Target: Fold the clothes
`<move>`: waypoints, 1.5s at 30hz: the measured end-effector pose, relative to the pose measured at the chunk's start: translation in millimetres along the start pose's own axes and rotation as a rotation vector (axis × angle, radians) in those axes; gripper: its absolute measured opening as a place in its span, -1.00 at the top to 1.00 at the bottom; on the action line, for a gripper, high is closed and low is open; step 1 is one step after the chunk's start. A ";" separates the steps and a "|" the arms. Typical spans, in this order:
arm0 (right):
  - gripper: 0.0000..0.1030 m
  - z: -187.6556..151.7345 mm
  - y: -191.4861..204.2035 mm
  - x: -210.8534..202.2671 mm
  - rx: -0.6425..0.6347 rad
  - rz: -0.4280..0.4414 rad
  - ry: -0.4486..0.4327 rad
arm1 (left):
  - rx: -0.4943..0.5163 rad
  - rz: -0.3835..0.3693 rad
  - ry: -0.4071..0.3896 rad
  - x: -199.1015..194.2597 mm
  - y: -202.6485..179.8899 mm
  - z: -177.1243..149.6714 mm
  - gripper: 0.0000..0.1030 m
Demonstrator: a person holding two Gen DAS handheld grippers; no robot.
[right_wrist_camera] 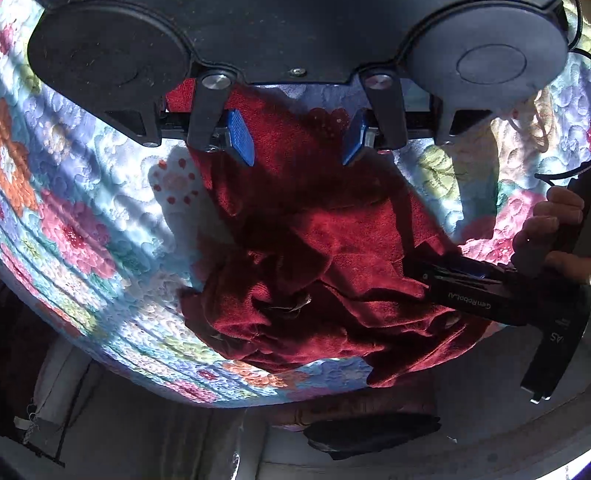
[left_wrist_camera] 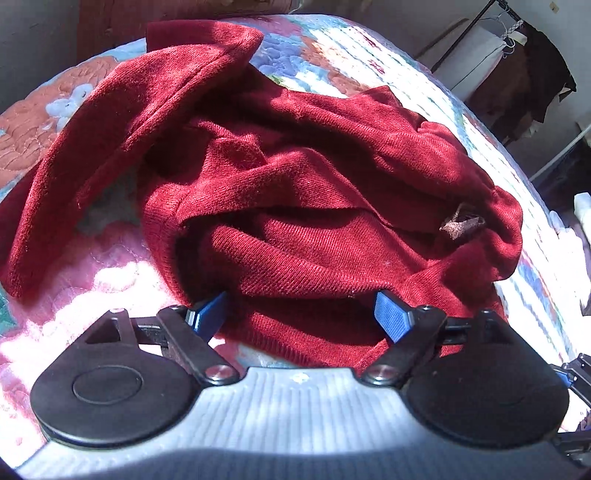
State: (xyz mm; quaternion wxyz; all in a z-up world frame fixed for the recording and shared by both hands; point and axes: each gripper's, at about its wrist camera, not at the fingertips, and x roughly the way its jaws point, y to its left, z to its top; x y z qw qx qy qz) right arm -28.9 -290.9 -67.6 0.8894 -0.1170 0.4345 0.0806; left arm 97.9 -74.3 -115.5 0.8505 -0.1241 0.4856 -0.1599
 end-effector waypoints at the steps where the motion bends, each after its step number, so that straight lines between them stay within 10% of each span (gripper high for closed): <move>1: -0.25 -1.6 12.6 7.7 -0.087 -0.040 -0.011 | 0.059 0.084 0.007 0.3 -7.3 0.7 0.68; 2: -0.40 -4.9 25.1 16.3 -0.182 -0.102 -0.026 | 0.130 0.142 0.006 -0.8 -15.5 0.7 0.93; 7: -0.34 -15.8 52.2 45.7 -0.339 -0.174 -0.082 | 0.118 0.094 -0.019 -7.6 -15.5 0.7 0.95; 8: -0.14 -11.5 51.2 44.9 -0.334 -0.153 -0.075 | 0.126 0.101 -0.022 -8.6 -15.1 0.3 0.95; 9: 0.68 -6.4 49.2 44.3 -0.323 -0.125 -0.057 | 0.129 0.102 -0.025 -10.4 -14.6 0.6 0.95; 10: 0.93 -1.3 46.8 44.7 -0.311 -0.113 -0.029 | 0.130 0.101 -0.029 -12.7 -14.0 1.5 0.95; 16: 0.95 15.9 31.8 0.4 -0.185 0.009 -0.027 | 0.282 0.202 -0.056 -47.9 -30.1 7.7 0.95; 21: 0.94 16.7 8.4 -62.4 -0.050 0.211 -0.095 | 0.380 0.170 -0.248 -133.3 -53.4 -12.1 0.97; 25: 0.94 8.7 -5.2 -76.9 0.042 0.333 -0.104 | 0.348 0.234 -0.341 -173.8 -48.3 -41.8 1.00; 30: 0.94 -2.9 15.5 -53.9 -0.084 0.367 -0.002 | 0.178 0.246 -0.223 -150.0 -1.3 -49.0 1.00; 34: 0.94 -18.2 37.6 -29.9 -0.188 0.284 0.074 | 0.088 0.165 -0.174 -117.0 23.8 -37.4 0.81; 38: 0.94 -17.4 39.6 -27.1 -0.206 0.263 0.075 | 0.015 0.124 -0.179 -78.1 37.3 -13.1 -0.03; 45: 0.94 -3.7 27.3 -26.0 -0.162 0.261 0.061 | 0.052 -0.016 -0.108 -20.0 40.5 11.9 -0.34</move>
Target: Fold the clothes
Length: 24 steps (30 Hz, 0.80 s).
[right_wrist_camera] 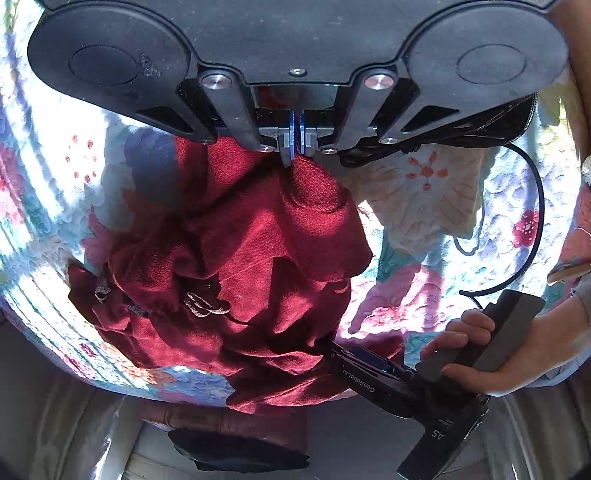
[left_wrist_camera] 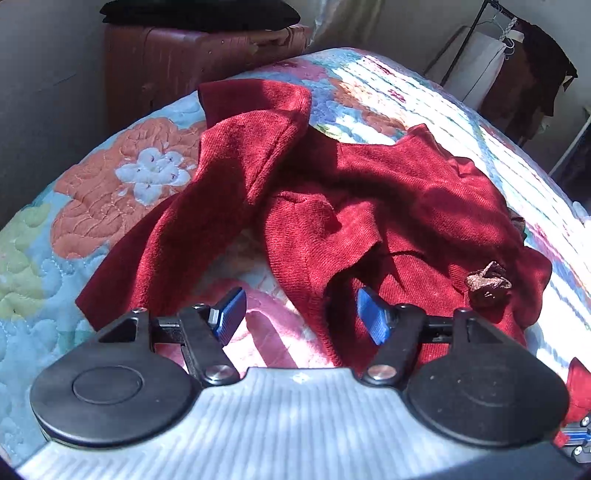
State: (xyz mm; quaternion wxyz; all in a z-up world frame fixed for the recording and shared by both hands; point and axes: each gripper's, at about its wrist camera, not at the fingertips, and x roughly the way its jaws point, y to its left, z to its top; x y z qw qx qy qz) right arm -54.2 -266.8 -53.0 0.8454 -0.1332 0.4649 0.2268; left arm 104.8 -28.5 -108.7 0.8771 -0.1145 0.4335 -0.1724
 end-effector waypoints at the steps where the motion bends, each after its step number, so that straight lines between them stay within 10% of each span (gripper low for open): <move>1: 0.94 1.0 -2.9 1.1 0.012 0.002 0.002 | -0.010 -0.039 0.005 7.9 -0.9 -0.6 -0.33; 3: 0.94 1.4 -3.5 4.2 -0.017 0.002 0.009 | 0.016 -0.009 0.015 21.7 -9.5 -2.5 0.22; 4: 0.94 1.0 -3.3 6.7 -0.036 -0.006 0.017 | 0.060 0.043 0.006 23.5 -15.7 -3.0 0.89; 15: 0.94 9.6 2.3 -7.4 -0.125 -0.051 -0.004 | 0.135 0.403 -0.194 -87.7 -23.3 -5.8 0.88; 21: 0.94 14.4 18.1 1.2 -0.169 0.020 0.017 | 0.118 0.493 0.106 -51.7 5.0 -43.3 0.87; 24: 0.94 5.4 21.2 19.0 -0.162 0.050 0.065 | 0.194 0.534 0.133 -43.7 -1.1 -49.7 0.85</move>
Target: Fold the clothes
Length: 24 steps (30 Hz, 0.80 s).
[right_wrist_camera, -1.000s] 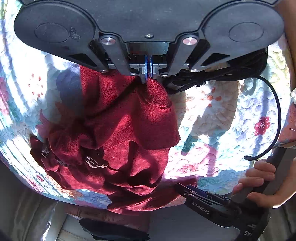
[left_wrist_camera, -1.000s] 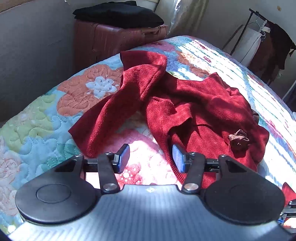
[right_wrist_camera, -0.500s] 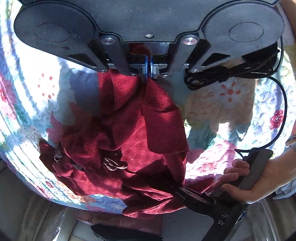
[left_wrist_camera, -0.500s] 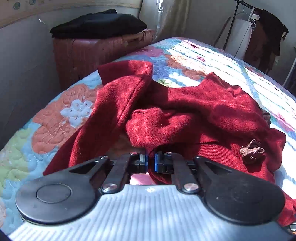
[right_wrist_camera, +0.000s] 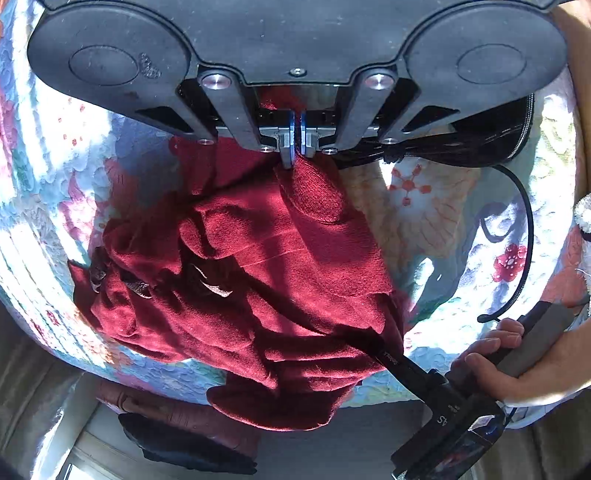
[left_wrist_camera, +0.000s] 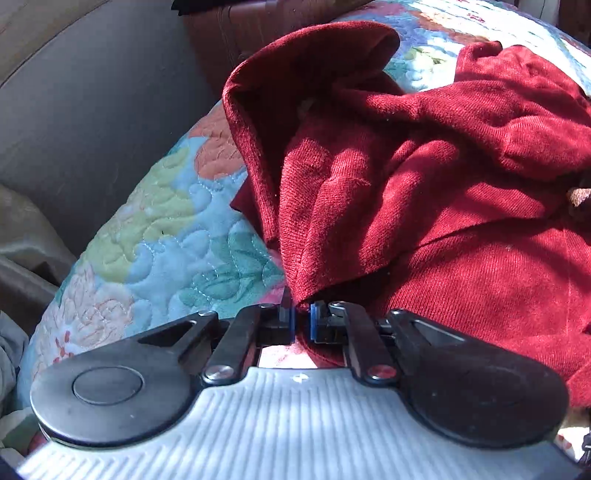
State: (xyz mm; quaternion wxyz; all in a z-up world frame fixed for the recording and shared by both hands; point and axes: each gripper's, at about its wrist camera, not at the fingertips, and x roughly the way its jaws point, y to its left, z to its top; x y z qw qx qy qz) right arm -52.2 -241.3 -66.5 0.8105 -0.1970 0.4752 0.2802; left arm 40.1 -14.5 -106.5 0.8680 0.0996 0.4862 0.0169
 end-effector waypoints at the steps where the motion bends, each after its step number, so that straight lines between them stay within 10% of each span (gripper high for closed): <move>1: 0.94 -2.4 0.1 5.2 0.006 0.005 0.009 | 0.002 0.002 -0.007 -4.1 0.0 3.1 0.84; 5: 0.91 -1.6 -2.1 3.0 0.034 -0.014 -0.002 | -0.022 -0.054 0.020 -14.1 9.7 6.8 0.61; 9: -0.29 7.0 -12.5 -36.0 0.118 -0.076 -0.146 | -0.062 -0.089 -0.013 -40.5 27.2 10.6 0.23; 24: -0.29 2.9 -111.8 0.8 0.685 -0.028 -0.236 | -0.035 -0.257 -0.183 -52.1 -0.6 20.6 0.07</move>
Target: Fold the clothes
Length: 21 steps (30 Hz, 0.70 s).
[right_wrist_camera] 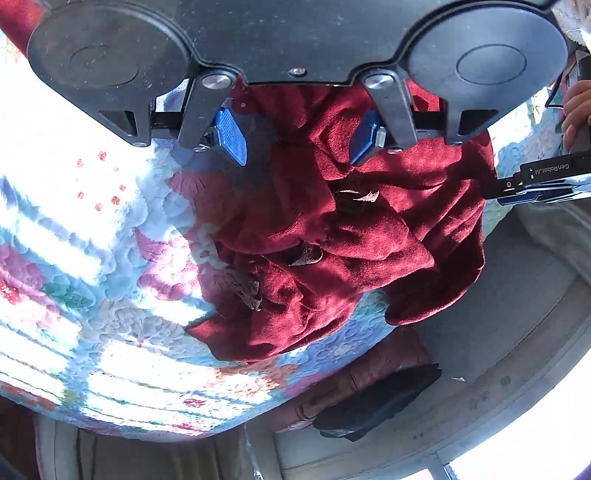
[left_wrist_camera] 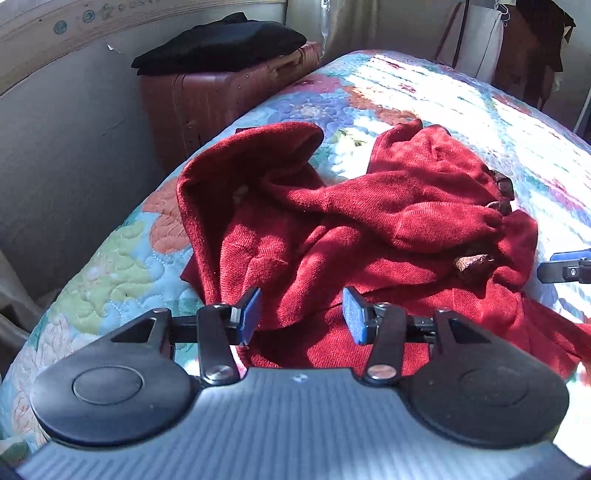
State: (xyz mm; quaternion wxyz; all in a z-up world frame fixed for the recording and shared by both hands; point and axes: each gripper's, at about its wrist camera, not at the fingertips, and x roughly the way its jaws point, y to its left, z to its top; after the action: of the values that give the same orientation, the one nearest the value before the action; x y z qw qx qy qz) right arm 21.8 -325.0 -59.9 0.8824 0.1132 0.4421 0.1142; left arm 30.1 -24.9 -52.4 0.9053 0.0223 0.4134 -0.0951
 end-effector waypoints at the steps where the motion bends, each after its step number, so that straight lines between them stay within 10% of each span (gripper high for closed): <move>1: -0.29 1.3 -1.1 2.8 -0.007 -0.010 -0.003 | -0.002 -0.005 -0.014 1.6 -1.7 0.8 0.05; 8: -0.19 25.5 -11.6 22.1 -0.017 0.063 0.002 | -0.008 -0.045 -0.065 30.7 -12.6 35.8 -0.19; 12: 0.86 37.6 -3.0 37.5 -0.046 0.067 0.015 | 0.001 -0.087 -0.055 41.2 -26.9 57.6 -0.19; 21: 0.90 64.1 34.1 57.8 -0.109 0.200 -0.039 | 0.020 -0.142 -0.076 38.5 -44.0 65.1 -0.27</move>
State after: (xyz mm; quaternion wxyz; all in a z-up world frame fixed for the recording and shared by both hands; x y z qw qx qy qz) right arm 103.7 -281.5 -55.9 0.8799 0.1108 0.4045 0.2233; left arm 94.8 -81.7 -36.9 0.9111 -0.0018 0.3783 -0.1639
